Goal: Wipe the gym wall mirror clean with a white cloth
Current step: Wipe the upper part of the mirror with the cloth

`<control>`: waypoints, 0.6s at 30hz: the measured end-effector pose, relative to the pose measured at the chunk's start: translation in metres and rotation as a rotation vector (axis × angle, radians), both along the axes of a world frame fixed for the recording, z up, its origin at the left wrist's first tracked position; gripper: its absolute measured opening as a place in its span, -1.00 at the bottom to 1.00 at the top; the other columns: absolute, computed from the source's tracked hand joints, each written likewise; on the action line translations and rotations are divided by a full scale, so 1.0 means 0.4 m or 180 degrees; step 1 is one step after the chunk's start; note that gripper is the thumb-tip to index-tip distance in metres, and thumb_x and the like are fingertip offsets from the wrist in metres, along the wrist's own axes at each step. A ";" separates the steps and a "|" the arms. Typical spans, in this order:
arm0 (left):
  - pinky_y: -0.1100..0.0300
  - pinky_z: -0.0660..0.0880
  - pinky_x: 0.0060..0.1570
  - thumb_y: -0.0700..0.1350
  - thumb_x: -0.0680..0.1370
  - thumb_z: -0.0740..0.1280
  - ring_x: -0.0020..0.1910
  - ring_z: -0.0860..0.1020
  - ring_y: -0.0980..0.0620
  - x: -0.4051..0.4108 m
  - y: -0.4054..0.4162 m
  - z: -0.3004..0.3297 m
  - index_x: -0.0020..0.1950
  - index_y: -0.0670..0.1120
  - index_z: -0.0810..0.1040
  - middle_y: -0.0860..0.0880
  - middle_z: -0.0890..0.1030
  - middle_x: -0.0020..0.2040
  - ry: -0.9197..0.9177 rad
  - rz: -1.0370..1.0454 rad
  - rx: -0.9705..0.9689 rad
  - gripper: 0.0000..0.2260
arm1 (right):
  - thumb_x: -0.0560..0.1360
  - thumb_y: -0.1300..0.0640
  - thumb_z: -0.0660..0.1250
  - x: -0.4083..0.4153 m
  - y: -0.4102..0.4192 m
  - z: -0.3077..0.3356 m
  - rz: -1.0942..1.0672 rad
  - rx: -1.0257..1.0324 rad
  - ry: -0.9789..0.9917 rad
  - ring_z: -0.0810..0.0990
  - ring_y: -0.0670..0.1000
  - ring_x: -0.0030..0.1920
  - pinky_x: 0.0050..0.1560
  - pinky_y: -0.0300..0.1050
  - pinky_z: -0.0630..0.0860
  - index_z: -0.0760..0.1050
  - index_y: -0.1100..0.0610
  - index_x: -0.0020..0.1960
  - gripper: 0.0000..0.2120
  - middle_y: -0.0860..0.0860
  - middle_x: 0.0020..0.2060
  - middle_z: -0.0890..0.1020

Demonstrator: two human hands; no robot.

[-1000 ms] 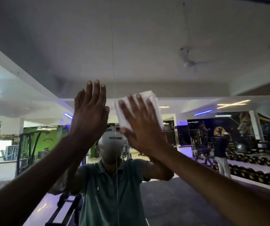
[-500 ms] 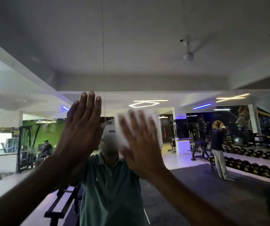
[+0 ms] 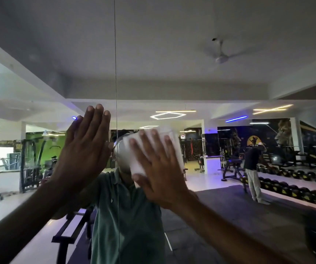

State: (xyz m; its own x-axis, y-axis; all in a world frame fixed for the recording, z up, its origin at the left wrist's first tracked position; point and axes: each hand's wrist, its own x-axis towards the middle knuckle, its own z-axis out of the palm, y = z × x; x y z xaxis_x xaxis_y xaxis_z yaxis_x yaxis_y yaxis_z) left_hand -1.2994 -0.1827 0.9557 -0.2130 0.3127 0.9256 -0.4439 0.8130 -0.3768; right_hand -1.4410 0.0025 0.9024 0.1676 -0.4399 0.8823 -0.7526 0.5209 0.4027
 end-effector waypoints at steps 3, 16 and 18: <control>-0.14 0.06 0.62 0.05 0.70 0.08 0.70 0.08 -0.18 0.019 -0.008 0.007 0.68 -0.22 0.18 -0.21 0.13 0.70 -0.0116 0.0013 -0.0034 -0.40 | 0.69 -0.21 -0.02 -0.104 0.104 0.046 0.0096 0.0042 0.0121 -0.08 0.15 0.72 0.66 0.31 -0.05 -0.03 -0.05 0.73 -0.34 0.06 0.72 0.02; -0.18 0.04 0.63 0.08 0.69 0.10 0.70 0.02 -0.21 -0.008 0.011 -0.007 0.68 -0.26 0.15 -0.26 0.08 0.70 -0.0020 0.0006 0.0125 -0.36 | 0.70 -0.22 -0.06 -0.022 0.034 -0.091 0.0000 -0.0390 -0.0452 -0.16 0.22 0.71 0.65 0.37 -0.04 -0.05 0.05 0.74 -0.31 0.11 0.72 -0.08; -0.14 0.04 0.62 0.08 0.69 0.09 0.70 0.05 -0.18 0.004 -0.007 0.001 0.68 -0.23 0.16 -0.23 0.10 0.70 -0.0102 0.0043 0.0037 -0.37 | 0.72 -0.15 0.02 -0.066 0.067 -0.040 0.0101 -0.0345 -0.0295 -0.10 0.18 0.72 0.63 0.36 0.03 0.00 0.03 0.74 -0.35 0.08 0.72 -0.02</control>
State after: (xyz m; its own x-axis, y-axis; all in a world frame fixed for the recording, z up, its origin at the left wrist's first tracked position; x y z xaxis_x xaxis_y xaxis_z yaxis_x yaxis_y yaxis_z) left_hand -1.2978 -0.1856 0.9560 -0.2469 0.2989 0.9218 -0.4427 0.8114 -0.3816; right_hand -1.4674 0.0293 0.8863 0.0955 -0.3371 0.9366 -0.8008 0.5329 0.2734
